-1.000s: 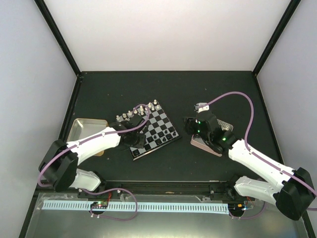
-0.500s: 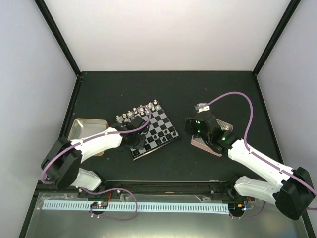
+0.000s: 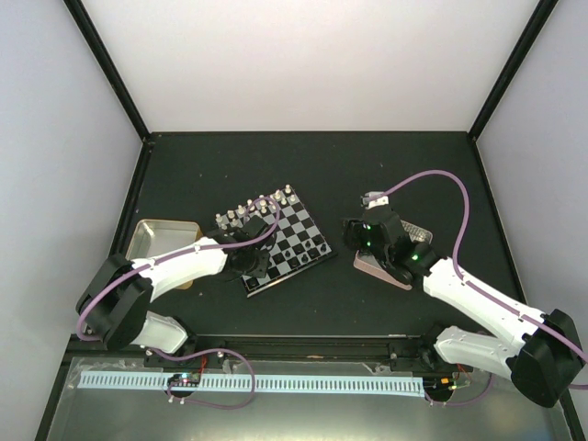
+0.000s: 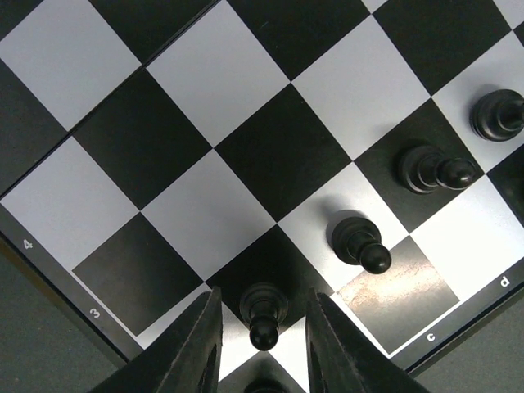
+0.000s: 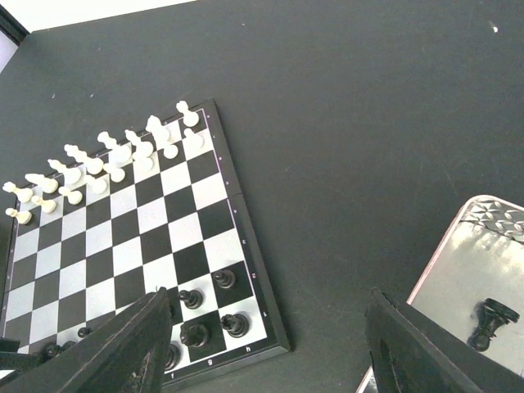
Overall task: Set up the chess pieces on the board
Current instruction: Place the chess piece on the chessboard, then pick up the chess piece from the storage box.
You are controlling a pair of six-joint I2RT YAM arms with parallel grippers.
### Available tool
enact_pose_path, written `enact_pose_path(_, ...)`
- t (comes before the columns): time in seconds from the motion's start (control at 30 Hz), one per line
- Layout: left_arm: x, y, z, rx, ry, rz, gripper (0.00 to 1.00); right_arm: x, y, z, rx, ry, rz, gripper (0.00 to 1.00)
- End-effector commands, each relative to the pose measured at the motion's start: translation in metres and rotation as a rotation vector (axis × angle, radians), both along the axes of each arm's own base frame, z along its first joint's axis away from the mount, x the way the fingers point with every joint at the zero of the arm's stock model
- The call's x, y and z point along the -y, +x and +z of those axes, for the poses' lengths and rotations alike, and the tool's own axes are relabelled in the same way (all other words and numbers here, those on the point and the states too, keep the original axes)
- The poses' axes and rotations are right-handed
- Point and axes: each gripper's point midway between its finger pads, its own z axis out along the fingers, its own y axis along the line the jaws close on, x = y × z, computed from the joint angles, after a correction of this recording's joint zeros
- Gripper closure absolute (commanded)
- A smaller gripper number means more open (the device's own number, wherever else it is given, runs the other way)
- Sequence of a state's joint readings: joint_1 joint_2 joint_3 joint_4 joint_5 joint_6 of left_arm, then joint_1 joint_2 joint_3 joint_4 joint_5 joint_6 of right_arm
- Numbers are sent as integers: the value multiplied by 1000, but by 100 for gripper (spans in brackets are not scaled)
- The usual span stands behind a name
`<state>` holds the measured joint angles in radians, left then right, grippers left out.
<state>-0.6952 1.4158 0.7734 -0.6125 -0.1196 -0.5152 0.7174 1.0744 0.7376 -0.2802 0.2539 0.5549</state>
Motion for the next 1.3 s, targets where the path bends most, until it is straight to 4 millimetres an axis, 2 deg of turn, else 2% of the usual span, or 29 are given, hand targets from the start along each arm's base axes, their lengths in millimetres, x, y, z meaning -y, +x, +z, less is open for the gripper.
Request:
enact_pose_path(0.0,7,8,15,42,-33,-2,67,9,3,13,30,7,-53,34)
enact_pose_path(0.1,8,14,34,93,-57,11,57,24,3,11,26,-2,-127,34)
enact_pose_path(0.17,5,20,52,152,-74,36,53,39,3,3,-6,-7,-191,34)
enact_pose_path(0.3,1,27,97,288,-164,75,46,87,2,-35,-171,-14,-369,35)
enact_pose_path(0.4,-2,28,124,377,-237,86,44,108,-4,-67,-277,-1,-423,38)
enact_pose_path(0.53,-3,28,151,486,-328,90,42,111,-4,-91,-351,-37,-396,41)
enact_pose_path(0.73,-1,21,174,560,-429,71,38,106,14,-115,-435,-93,-367,46)
enact_pose_path(0.87,-2,19,181,579,-452,67,37,104,29,-126,-459,-117,-369,50)
enact_pose_path(1.07,-2,20,180,579,-450,64,37,104,47,-139,-480,-152,-393,58)
enact_pose_path(1.27,-2,20,180,578,-452,60,36,111,54,-150,-490,-194,-439,63)
